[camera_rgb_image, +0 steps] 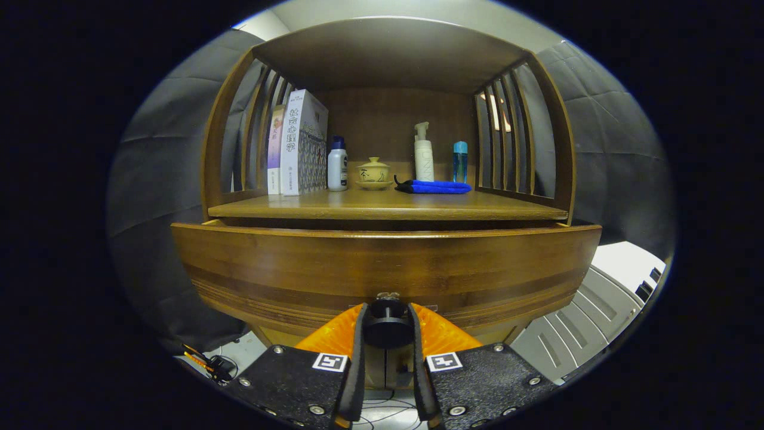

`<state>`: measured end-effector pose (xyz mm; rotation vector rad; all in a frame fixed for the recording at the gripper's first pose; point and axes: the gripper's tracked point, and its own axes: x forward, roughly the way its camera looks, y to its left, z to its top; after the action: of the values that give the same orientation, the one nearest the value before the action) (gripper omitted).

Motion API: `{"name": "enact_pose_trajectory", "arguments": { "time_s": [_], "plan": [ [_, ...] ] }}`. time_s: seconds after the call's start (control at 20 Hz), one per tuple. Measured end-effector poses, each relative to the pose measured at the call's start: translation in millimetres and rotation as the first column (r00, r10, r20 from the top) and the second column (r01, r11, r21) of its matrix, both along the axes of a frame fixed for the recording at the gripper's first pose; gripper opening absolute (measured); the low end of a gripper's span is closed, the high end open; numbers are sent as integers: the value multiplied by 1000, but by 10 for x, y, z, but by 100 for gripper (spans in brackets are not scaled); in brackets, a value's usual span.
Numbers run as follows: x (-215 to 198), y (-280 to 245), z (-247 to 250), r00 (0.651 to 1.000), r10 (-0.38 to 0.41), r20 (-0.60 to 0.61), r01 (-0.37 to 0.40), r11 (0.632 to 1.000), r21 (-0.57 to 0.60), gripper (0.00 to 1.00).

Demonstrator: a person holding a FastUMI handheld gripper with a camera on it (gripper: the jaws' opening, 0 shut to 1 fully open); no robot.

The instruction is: Pull open the drawer, take out the items inside it, and place them on the countertop above the cabinet.

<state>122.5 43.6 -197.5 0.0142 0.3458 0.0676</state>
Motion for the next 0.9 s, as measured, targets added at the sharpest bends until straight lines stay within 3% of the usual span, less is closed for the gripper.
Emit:
{"name": "enact_pose_trajectory", "arguments": {
  "time_s": [0.9],
  "plan": [
    [-867, -23, 23, 999, 10, -48, -12, 1000, -26, 34]
  ]
}}
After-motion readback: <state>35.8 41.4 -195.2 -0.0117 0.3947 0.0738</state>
